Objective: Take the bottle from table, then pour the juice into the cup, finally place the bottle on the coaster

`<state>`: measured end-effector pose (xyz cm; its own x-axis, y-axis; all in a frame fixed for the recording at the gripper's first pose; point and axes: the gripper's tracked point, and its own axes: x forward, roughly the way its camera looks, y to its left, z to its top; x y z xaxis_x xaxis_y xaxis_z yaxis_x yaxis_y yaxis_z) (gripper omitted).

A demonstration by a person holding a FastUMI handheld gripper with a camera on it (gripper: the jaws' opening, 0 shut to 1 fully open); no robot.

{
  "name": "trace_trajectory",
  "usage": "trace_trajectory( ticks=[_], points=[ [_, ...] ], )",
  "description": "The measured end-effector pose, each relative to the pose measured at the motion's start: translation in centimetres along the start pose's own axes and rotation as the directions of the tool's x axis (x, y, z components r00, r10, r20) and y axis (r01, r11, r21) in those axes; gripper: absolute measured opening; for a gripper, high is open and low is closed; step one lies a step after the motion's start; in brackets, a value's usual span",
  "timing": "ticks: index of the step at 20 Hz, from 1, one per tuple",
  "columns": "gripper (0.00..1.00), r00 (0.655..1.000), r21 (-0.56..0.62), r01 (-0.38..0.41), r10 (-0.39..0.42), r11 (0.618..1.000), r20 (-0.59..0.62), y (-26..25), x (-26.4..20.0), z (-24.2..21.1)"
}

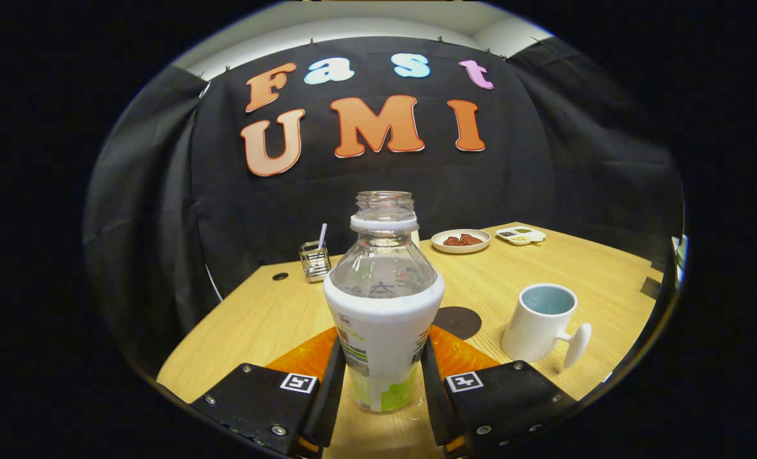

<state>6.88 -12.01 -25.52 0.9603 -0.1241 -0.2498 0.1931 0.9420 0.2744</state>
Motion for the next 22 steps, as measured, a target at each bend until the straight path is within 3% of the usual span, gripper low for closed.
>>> trace_trajectory(
  ticks=[4, 7, 12, 17, 22],
  points=[
    [0.59, 1.000, 0.190, -0.021, 0.018, 0.982, 0.017, 0.6, -0.2, 1.7],
    [0.59, 0.998, 0.368, -0.051, 0.037, 0.928, 0.046, 0.7, 0.0, 3.2],
    [0.59, 0.996, 0.671, -0.075, 0.026, 0.738, 0.082, -0.1, 0.6, 5.0],
    [0.59, 0.997, 0.844, -0.065, 0.002, 0.533, 0.075, -1.1, 1.4, 5.6],
    [0.59, 1.000, 0.913, 0.000, -0.011, 0.407, 0.005, -2.1, 2.2, 4.7]
  ],
)
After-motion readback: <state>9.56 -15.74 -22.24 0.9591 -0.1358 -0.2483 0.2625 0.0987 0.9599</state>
